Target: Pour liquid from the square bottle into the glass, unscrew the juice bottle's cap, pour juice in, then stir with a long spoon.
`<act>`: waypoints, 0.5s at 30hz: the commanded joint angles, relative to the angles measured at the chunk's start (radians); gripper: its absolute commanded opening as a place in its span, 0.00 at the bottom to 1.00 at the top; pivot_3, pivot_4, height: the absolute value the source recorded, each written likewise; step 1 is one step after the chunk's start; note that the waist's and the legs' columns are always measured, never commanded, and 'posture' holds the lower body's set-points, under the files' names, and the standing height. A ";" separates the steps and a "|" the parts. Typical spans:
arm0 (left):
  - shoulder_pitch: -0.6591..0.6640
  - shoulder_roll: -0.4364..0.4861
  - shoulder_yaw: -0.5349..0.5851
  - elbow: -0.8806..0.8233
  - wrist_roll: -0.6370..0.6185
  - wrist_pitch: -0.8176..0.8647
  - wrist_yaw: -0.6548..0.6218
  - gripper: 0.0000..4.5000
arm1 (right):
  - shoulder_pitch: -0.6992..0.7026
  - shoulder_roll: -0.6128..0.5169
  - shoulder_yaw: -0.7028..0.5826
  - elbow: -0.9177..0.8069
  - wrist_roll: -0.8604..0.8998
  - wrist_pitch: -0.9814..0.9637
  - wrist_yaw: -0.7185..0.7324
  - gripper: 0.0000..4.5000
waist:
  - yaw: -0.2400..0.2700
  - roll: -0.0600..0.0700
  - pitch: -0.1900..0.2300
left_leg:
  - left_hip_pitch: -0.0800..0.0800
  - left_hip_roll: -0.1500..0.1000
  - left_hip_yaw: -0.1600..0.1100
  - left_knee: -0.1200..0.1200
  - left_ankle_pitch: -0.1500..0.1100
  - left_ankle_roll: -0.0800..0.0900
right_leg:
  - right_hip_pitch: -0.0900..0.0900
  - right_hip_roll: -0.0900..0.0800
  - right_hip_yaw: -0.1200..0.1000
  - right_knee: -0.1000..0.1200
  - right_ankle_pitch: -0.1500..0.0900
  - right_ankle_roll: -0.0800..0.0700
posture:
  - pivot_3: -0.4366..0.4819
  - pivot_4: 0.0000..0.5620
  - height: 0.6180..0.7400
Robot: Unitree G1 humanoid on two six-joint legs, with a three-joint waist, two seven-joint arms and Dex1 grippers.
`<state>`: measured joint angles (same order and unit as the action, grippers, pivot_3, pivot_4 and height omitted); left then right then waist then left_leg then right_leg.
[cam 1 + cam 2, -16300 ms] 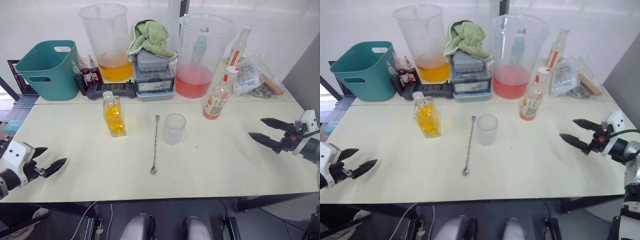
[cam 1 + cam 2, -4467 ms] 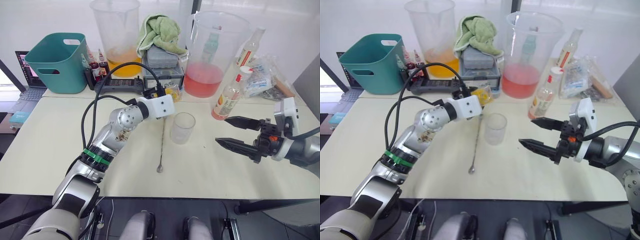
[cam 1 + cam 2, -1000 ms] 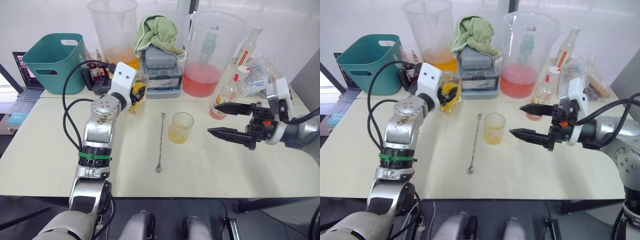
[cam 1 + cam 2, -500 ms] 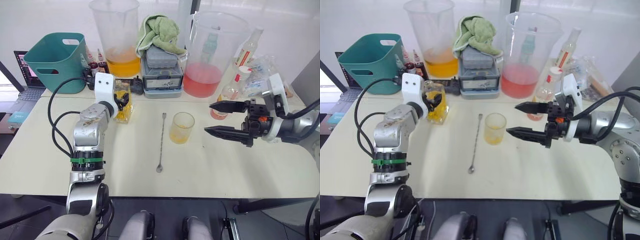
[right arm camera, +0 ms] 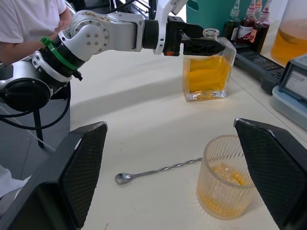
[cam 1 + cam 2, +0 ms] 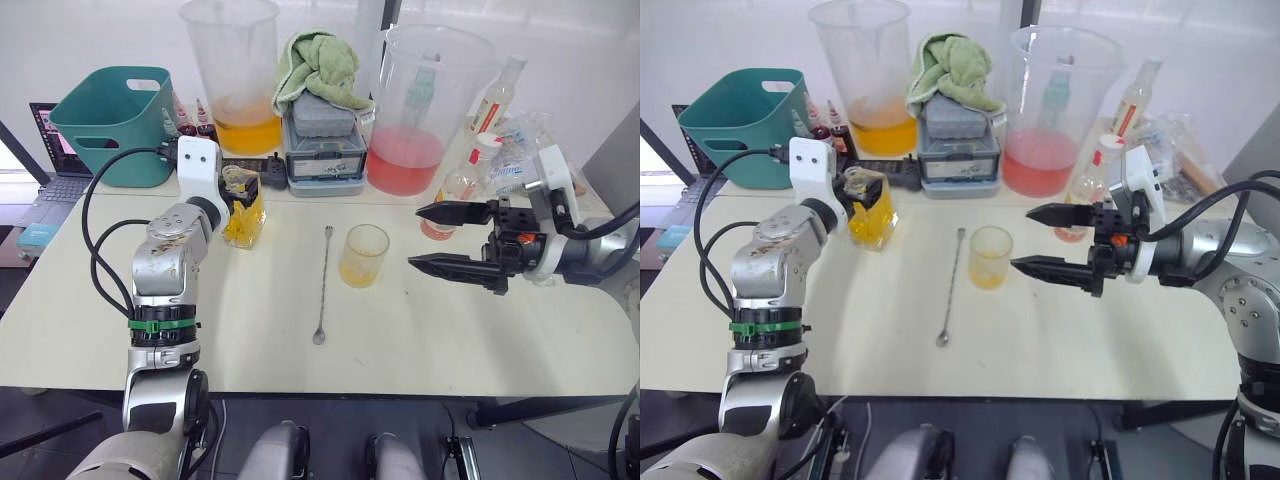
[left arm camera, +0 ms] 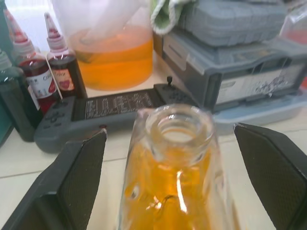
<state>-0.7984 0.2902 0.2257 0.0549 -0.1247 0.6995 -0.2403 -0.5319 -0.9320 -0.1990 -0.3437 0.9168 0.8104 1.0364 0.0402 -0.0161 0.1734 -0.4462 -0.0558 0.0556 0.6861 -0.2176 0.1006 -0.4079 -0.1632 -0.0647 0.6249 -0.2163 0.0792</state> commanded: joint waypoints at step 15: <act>0.044 0.449 0.026 -0.314 -0.394 0.132 -0.499 0.99 | -0.029 0.014 -0.036 -0.013 0.058 0.002 -0.011 1.00 | -0.020 0.001 0.000 | 0.003 0.001 0.000 0.000 0.001 0.000 | 0.001 0.002 0.000 0.000 0.000 0.000 | 0.48 0.27 1.00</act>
<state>-0.7715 0.7066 0.2632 -0.2117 -0.5064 0.8192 -0.7000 -0.5613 -0.9139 -0.2085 -0.3430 0.9654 0.8168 1.0241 0.0202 -0.0154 0.1731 -0.4424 -0.0551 0.0559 0.6855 -0.2168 0.1005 -0.4064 -0.1617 -0.0647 0.6242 -0.2166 0.0790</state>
